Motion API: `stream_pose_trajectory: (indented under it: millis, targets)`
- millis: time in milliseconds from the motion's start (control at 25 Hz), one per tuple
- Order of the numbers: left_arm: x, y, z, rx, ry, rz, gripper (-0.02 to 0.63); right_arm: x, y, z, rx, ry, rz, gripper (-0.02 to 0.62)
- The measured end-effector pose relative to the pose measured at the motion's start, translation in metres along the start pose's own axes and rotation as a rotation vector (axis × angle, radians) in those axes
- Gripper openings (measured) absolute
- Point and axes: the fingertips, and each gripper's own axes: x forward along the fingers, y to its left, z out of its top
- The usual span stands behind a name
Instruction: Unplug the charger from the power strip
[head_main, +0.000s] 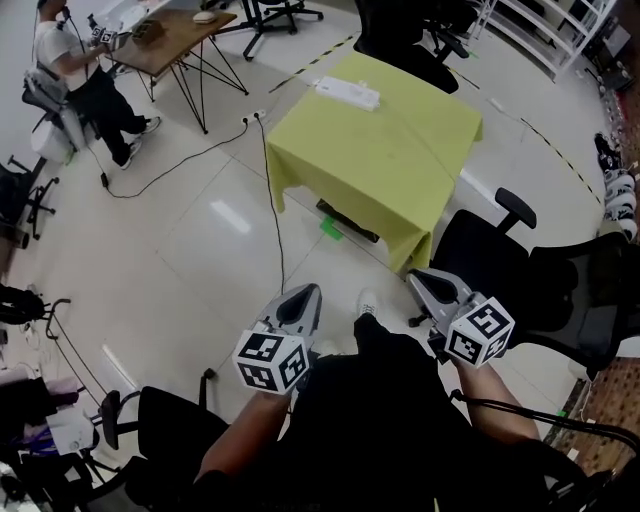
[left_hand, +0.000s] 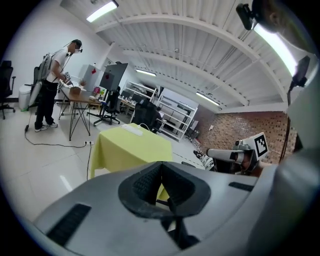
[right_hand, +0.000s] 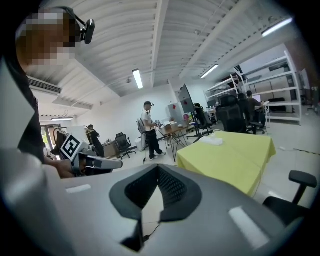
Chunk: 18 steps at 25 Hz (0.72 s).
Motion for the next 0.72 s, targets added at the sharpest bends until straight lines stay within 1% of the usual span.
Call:
stream_pose_trajectory:
  millis: [120,280,400,560,720]
  targets:
    - [0.008,0.016,-0.002,-0.024,0.017,0.025,0.008,0.021,-0.005,0.006,-0.012,0.010,0.034,0.003]
    - [0.029,0.040,0.019,-0.012,0.026,0.062,0.008,0.058,-0.025,0.029,-0.032,-0.012,0.075,0.003]
    - [0.047,0.054,0.045,0.009,0.020,0.082,0.006,0.090,-0.052,0.047,-0.022,-0.025,0.090,0.003]
    - [0.082,0.071,0.092,0.054,0.010,0.100,0.008,0.127,-0.081,0.083,-0.020,-0.060,0.125,0.003]
    - [0.122,0.079,0.130,0.070,-0.004,0.110,0.008,0.152,-0.108,0.099,-0.011,-0.045,0.161,0.003]
